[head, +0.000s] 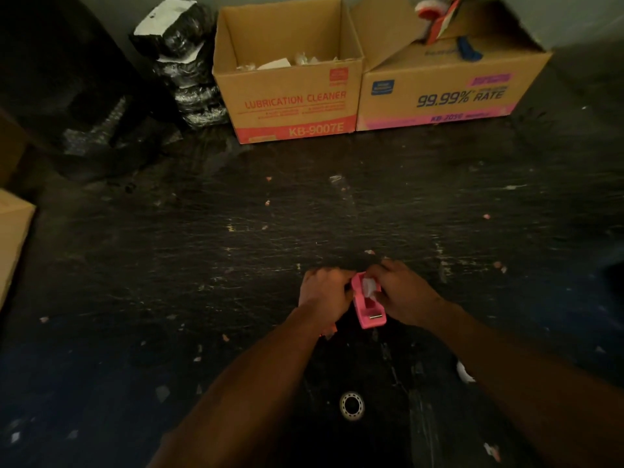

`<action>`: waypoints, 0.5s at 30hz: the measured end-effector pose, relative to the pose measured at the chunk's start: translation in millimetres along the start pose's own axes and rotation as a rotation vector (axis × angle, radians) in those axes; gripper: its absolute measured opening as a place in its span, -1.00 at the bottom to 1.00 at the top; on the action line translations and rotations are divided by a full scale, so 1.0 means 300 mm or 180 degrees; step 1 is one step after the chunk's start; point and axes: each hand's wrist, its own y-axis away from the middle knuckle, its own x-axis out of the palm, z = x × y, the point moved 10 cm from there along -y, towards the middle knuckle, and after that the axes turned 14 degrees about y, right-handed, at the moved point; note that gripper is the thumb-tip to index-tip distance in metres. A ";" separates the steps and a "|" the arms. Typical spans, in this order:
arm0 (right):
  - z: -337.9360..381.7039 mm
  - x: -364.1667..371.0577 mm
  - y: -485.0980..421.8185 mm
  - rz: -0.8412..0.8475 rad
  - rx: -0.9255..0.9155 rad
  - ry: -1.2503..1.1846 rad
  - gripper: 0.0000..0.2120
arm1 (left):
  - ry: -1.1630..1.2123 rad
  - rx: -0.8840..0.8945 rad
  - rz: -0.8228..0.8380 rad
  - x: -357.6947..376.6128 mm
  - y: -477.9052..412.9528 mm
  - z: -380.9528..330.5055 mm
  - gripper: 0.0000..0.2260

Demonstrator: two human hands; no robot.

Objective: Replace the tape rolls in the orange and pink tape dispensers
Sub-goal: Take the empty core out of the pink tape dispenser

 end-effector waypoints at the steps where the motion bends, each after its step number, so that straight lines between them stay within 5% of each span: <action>1: -0.004 -0.011 0.007 -0.0024 -0.0005 -0.0055 -0.64 | 0.0032 0.0014 -0.0039 -0.002 0.003 -0.001 -0.73; 15: 0.011 -0.098 0.253 -0.0476 0.0147 -0.0919 -0.70 | 0.2059 -0.0196 -0.0211 -0.024 0.198 -0.098 -0.79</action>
